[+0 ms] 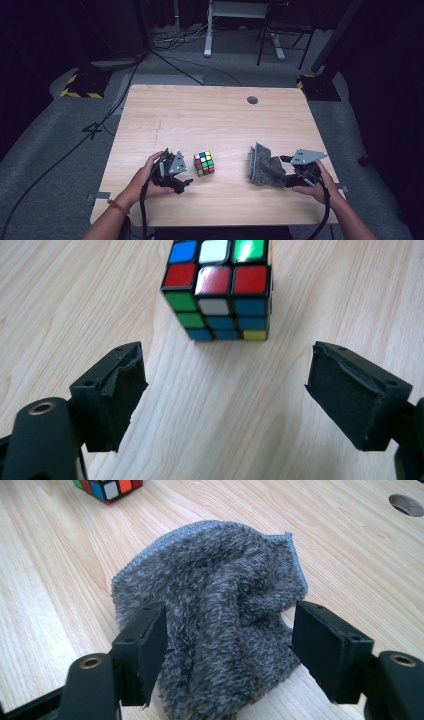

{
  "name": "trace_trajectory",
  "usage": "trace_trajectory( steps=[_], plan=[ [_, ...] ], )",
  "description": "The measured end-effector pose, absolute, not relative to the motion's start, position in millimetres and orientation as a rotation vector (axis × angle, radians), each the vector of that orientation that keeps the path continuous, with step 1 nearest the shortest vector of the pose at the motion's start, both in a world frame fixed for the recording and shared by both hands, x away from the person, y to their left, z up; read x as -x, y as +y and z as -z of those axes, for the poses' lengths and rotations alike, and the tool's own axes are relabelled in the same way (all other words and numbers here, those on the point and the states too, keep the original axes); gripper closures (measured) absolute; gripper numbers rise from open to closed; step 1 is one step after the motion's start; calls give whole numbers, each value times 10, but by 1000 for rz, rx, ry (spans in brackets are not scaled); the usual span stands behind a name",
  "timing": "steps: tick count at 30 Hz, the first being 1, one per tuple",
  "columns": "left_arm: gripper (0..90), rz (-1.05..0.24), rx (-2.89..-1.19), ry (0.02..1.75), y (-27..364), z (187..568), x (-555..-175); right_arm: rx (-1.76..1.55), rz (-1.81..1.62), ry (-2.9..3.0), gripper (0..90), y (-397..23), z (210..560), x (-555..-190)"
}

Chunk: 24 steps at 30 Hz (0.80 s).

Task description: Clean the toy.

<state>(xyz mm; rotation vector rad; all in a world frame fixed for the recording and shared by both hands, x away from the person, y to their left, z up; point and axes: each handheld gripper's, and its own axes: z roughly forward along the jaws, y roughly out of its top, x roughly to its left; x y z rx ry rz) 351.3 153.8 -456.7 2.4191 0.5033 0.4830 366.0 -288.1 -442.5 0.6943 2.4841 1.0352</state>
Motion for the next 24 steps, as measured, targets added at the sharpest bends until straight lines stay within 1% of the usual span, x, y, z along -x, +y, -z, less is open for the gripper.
trace_trajectory(
  steps=[8, 11, 21, 24],
  plan=[
    [164, -526, -2414, 607, 1874, 4588, -3438, -740, -1006, 2473, 297, -3060, 4491, -3587],
    [172, -562, -2400, 643, 1975, 4608, -3413, -757, -1009, 2450, 298, -3133, 4513, -3556],
    [172, -520, -2375, 743, 2196, 4770, -3386, -878, -973, 2419, 296, -3461, 4706, -3508],
    [172, -484, -2360, 776, 2268, 4826, -3388, -915, -963, 2405, 296, -3565, 4771, -3498]
  ],
)
